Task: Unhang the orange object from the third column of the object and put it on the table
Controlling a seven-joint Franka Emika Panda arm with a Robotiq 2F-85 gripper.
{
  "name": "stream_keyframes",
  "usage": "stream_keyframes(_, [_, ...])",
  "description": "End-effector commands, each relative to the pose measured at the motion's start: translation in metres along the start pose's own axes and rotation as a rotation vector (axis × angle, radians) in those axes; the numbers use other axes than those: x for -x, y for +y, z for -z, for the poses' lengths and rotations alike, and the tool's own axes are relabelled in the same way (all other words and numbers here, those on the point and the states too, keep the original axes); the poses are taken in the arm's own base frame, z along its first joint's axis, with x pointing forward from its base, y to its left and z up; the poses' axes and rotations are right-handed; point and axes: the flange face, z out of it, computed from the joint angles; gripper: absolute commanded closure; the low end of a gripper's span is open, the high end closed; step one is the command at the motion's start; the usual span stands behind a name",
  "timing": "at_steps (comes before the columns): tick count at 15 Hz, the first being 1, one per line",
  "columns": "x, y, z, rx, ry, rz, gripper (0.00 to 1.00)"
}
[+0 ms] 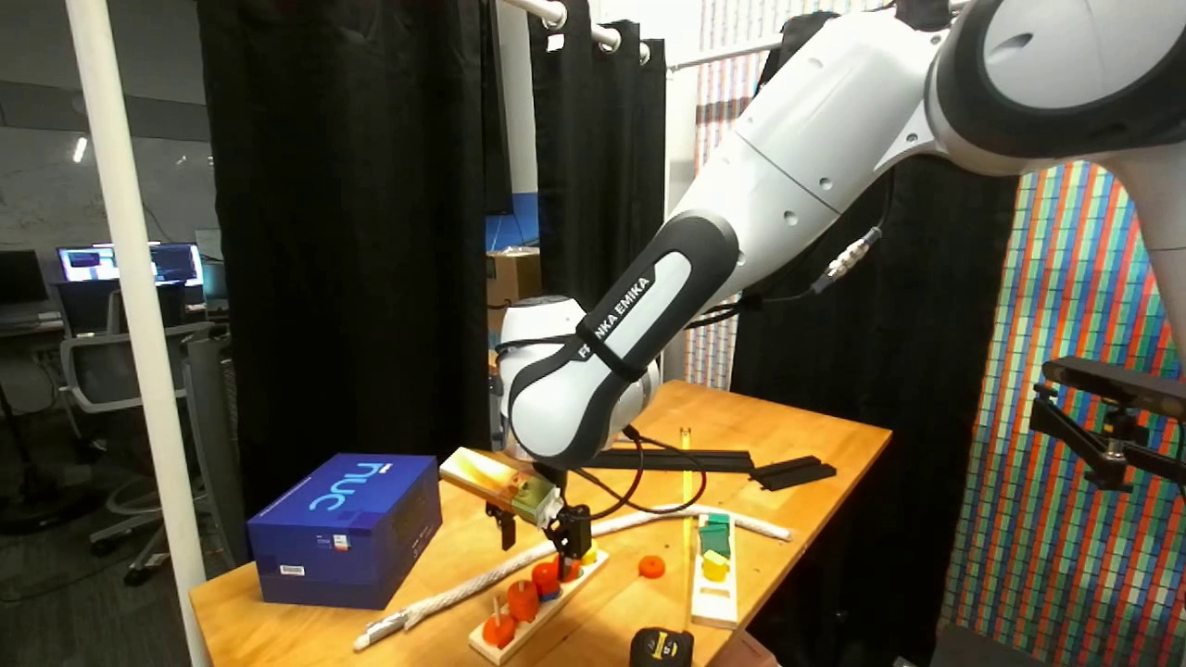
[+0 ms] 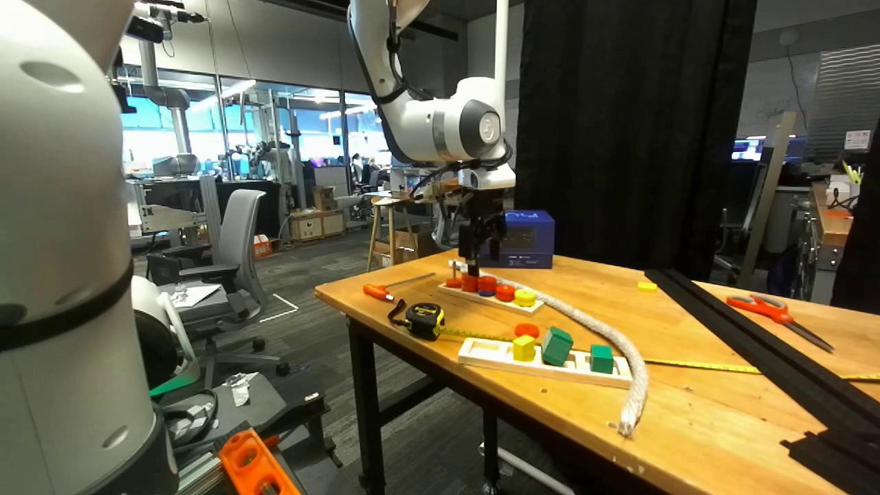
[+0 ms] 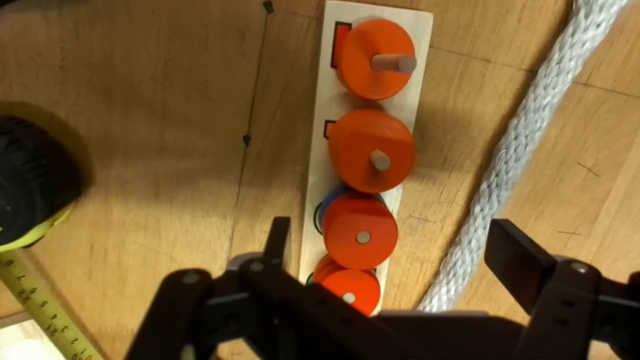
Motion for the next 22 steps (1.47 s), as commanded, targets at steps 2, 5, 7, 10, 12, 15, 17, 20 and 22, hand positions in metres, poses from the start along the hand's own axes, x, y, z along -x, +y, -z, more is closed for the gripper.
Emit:
stream_keyframes(2, [-0.006,-0.007,0.001,-0.007,-0.017,-0.048,0.00])
stream_keyframes(5, [-0.008,-0.006,-0.002,-0.002,-0.016,-0.055,0.00])
stream_keyframes(7, [-0.010,-0.006,-0.005,0.002,-0.021,-0.060,0.00])
stream_keyframes(10, [-0.010,-0.006,-0.007,0.006,-0.027,-0.070,0.00])
stream_keyframes(12, [-0.010,-0.005,-0.009,0.009,-0.028,-0.073,0.00])
stream_keyframes(15, [-0.012,-0.005,-0.012,0.015,-0.032,-0.076,0.00])
stream_keyframes(17, [-0.011,-0.005,-0.012,0.015,-0.028,-0.075,0.00])
stream_keyframes(20, [-0.011,-0.004,-0.012,0.011,-0.021,-0.069,0.25])
stream_keyframes(22, [-0.010,-0.004,-0.011,0.011,-0.019,-0.064,0.41])
